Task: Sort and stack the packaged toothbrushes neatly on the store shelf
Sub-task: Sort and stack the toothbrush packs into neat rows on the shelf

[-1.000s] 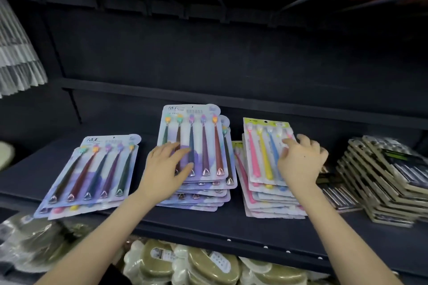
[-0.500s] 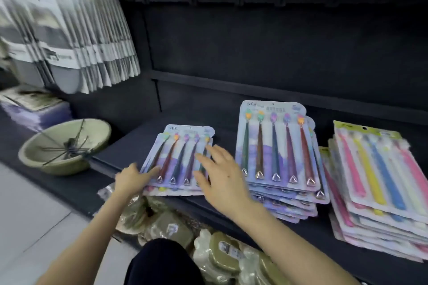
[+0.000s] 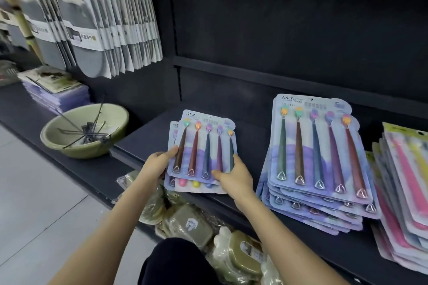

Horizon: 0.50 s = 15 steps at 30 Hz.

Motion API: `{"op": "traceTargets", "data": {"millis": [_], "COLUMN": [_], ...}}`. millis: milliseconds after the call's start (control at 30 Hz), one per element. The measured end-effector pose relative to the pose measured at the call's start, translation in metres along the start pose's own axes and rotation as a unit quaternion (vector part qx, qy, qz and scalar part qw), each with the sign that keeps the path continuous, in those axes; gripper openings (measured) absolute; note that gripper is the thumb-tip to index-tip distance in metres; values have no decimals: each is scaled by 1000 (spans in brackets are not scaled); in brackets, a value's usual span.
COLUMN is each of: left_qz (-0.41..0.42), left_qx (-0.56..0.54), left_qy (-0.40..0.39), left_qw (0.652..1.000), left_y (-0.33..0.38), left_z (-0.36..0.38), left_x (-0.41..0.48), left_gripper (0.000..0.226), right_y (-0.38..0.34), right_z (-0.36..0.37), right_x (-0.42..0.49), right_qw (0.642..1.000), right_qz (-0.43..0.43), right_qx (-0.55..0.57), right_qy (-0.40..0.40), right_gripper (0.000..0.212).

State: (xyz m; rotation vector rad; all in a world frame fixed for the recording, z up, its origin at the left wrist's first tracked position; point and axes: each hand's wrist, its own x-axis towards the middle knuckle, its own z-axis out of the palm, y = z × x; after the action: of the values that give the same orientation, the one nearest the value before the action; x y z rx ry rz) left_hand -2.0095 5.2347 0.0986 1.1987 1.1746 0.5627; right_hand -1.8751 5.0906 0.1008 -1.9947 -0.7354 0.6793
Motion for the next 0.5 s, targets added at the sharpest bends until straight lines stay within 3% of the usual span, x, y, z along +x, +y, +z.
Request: {"op": "traceTargets", "data": {"millis": [100, 167, 267, 367, 500], "left_qz": [-9, -8, 46, 92, 152], "left_qx": [-126, -171, -204, -248, -225], "left_qy": [-54, -99, -118, -130, -159], "left_qw": [991, 980, 971, 956, 949], "left_y": [-1, 2, 5, 10, 25], "left_z": [2, -1, -17, -34, -37], "left_x": [-14, -27, -43, -59, -76], "left_gripper": [50, 55, 63, 56, 46], "right_y": [0, -2, -13, -33, -58], "right_z": [-1, 0, 0, -9, -32], "right_x": [-8, -15, -28, -40, -55], "right_qw": [998, 996, 993, 982, 964], "right_qz": [-11, -21, -68, -145, -220], "right_qx": [61, 81, 98, 120, 124], "right_qy": [-2, -8, -6, 24, 80], "right_gripper": [56, 65, 76, 76, 77]}}
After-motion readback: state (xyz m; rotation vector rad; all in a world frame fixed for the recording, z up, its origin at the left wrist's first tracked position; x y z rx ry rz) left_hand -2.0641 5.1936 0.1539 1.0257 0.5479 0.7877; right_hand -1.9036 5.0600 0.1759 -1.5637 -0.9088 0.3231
